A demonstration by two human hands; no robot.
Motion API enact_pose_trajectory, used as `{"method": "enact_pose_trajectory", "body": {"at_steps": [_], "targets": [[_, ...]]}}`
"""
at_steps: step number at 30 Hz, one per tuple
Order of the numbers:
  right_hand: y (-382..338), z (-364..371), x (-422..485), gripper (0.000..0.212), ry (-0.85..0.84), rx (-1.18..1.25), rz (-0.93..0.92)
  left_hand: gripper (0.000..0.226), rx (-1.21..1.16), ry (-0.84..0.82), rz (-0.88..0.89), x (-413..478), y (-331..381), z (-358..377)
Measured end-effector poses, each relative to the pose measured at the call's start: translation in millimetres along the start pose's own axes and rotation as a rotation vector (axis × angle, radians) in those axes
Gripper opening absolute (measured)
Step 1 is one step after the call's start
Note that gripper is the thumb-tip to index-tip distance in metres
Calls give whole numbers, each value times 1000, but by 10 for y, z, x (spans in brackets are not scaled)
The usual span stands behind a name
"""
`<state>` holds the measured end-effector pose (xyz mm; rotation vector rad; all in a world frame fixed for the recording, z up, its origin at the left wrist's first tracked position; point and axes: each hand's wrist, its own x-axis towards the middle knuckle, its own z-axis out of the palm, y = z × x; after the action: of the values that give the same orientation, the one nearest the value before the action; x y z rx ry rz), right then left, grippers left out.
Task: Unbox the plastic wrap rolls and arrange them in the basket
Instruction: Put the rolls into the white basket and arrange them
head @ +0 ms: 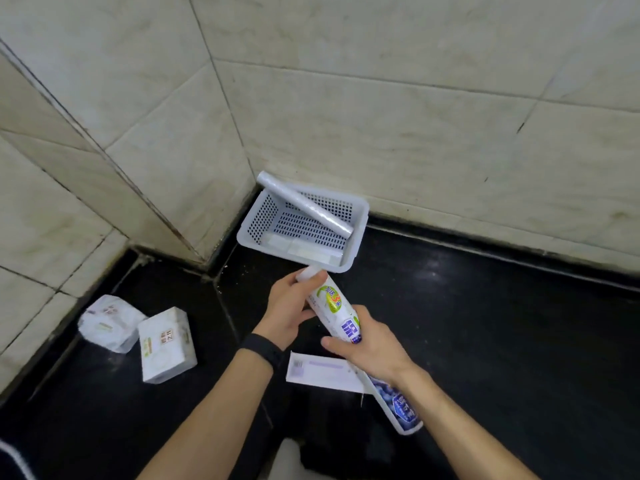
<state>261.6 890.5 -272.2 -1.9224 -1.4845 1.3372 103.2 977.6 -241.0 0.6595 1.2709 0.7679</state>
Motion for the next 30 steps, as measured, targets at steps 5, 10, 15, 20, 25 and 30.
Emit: {"method": "enact_pose_trajectory", "body": {"at_steps": [5,10,15,20,25,30], "targets": [[112,-106,-71,41,110,-209,8,38,35,-46,-3,-149,-14,138],[321,-295,-202,44,128,-339,19,42,96,-94,-6,-206,-94,171],[574,-423,-367,40,128,-330,52,49,95,-90,19,-189,-117,255],[869,-455,-556,41,125,-300,99,49,-31,-31,29,-66,36,108],[1220,-509,-694,44,161,-312,173,41,-133,118,82,55,256,-201],[1690,-549,-797,45,280,-301,341,57,-229,258,130,74,420,-566]]}}
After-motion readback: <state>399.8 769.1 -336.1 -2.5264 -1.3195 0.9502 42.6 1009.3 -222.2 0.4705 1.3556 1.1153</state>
